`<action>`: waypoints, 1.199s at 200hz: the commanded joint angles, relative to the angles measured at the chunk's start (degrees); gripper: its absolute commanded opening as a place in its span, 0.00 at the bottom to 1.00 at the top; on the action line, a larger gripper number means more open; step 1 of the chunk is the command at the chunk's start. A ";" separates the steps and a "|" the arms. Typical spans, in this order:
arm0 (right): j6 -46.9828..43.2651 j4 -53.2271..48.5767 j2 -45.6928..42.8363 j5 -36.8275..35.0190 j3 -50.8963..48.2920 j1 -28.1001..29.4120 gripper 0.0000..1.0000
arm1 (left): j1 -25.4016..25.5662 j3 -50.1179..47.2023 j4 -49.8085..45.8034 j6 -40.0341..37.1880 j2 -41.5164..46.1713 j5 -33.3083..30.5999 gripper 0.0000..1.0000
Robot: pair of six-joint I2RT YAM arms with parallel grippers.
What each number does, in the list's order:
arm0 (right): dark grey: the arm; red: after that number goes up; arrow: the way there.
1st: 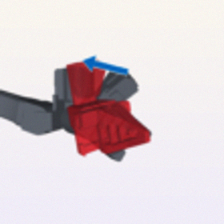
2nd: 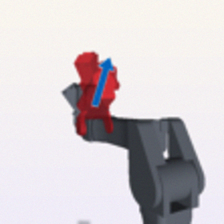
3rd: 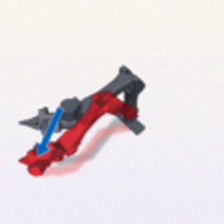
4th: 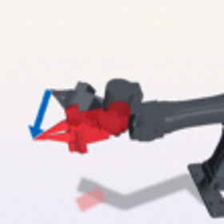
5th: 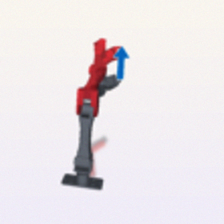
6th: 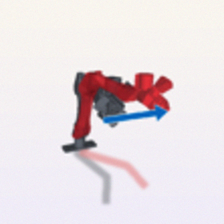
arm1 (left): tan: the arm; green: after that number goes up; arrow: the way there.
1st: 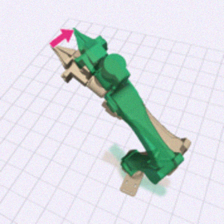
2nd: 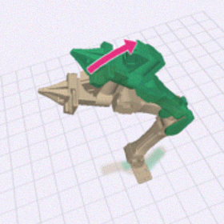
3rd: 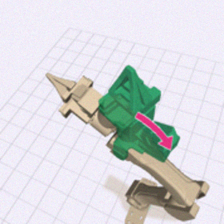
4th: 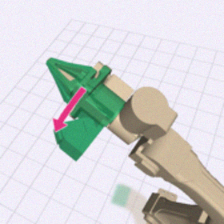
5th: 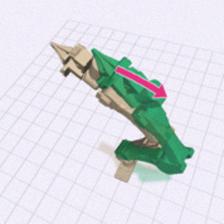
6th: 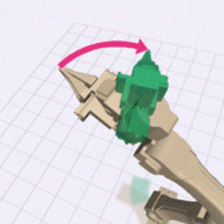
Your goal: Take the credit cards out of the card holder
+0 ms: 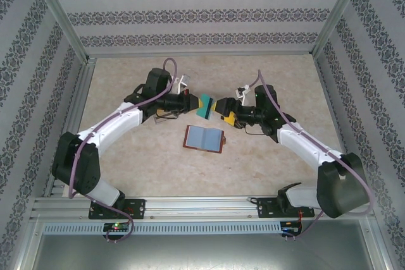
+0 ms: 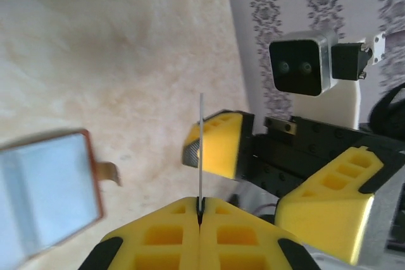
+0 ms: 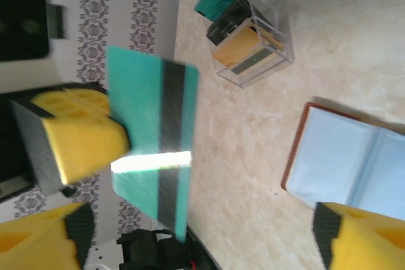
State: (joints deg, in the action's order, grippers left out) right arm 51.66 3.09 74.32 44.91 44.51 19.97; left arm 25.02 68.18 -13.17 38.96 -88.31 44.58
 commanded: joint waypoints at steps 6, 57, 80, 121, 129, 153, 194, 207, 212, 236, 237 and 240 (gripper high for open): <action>-6.62 -8.36 -3.58 -4.73 0.81 -0.54 0.98 | -0.25 5.48 -22.23 -21.29 2.86 -15.45 0.00; -11.17 -14.24 -6.16 -8.86 2.59 -0.54 0.98 | -0.34 -0.72 -16.20 -43.54 12.13 -35.39 0.00; -11.88 -14.80 -6.65 -9.35 2.95 -0.59 0.98 | -0.35 -3.42 -14.10 -56.89 14.63 -41.63 0.00; -12.56 -14.56 -6.06 -8.81 3.43 -0.52 0.98 | -1.34 -6.81 -10.17 -75.89 14.41 -47.77 0.00; -12.56 -14.53 -5.87 -8.63 3.54 -0.54 0.98 | -1.99 -7.19 -9.12 -78.07 13.92 -47.99 0.00; -12.55 -14.27 -5.46 -8.23 3.65 -0.54 0.98 | -4.84 -7.11 -8.17 -83.10 11.27 -46.33 0.00; -12.40 -14.43 -4.65 -7.72 3.82 -0.63 0.98 | -6.90 -5.96 -6.04 -88.45 5.66 -44.84 0.00; -12.34 -14.54 -4.39 -7.64 3.92 -0.62 0.98 | -7.20 -5.23 -5.11 -89.65 3.66 -45.18 0.00; -12.26 -14.55 -4.29 -7.59 3.92 -0.61 0.98 | -7.28 -5.05 -4.67 -89.93 2.96 -45.35 0.00; -11.89 -14.37 -3.50 -7.51 4.00 -0.71 0.98 | -8.33 -3.58 -2.92 -90.81 -0.26 -45.36 0.00; -11.87 -14.40 -3.45 -7.53 4.00 -0.71 0.98 | -8.32 -3.45 -2.92 -90.86 -0.45 -45.28 0.00; -11.85 -14.37 -3.37 -7.53 4.05 -0.72 0.98 | -8.45 -3.23 -2.98 -90.90 -0.83 -45.21 0.00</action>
State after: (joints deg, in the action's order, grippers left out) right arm 40.27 -11.00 69.97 36.73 46.78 19.97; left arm 18.26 61.82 -19.88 -48.27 -86.61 -0.71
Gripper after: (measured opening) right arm 0.983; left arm 0.053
